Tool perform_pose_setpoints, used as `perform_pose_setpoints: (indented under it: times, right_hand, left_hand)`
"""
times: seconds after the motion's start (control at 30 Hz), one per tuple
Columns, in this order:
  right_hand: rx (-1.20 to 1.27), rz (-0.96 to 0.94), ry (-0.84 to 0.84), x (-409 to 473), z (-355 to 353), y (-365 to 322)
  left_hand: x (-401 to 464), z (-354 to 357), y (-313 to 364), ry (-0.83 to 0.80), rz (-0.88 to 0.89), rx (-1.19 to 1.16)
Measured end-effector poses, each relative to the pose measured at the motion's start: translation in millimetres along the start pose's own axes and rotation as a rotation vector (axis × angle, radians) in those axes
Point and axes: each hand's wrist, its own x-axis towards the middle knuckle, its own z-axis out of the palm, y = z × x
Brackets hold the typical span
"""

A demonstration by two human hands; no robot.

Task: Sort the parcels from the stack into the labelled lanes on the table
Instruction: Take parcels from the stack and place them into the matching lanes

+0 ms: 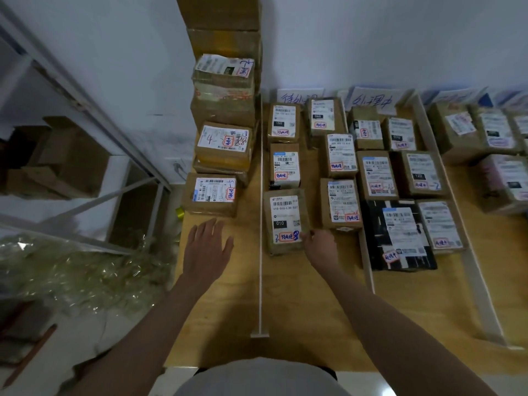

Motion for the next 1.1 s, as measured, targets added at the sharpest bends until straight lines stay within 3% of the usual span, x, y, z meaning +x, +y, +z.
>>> perform_pose_setpoints:
  times: [0.43,0.67,0.93,1.1]
  right_hand:
    - [0.069,0.014,0.075,6.2,0.8,-21.2]
    - [0.032,-0.036,0.215,-4.5,-15.2,-38.1]
    - [-0.173,-0.386,0.345,-6.6,-47.0,-134.8]
    - [-0.141,-0.444,0.376,12.1,-72.3,-216.7]
  left_hand:
    - [5.5,-5.7,-7.6,-0.03,0.036,0.046]
    - [23.1,-25.3,-25.5,0.012,0.08,0.052]
    - [82.0,-72.0,-60.8,0.077,0.142,0.102]
    - [149.6,-126.2,-71.9,0.129,0.167,0.126]
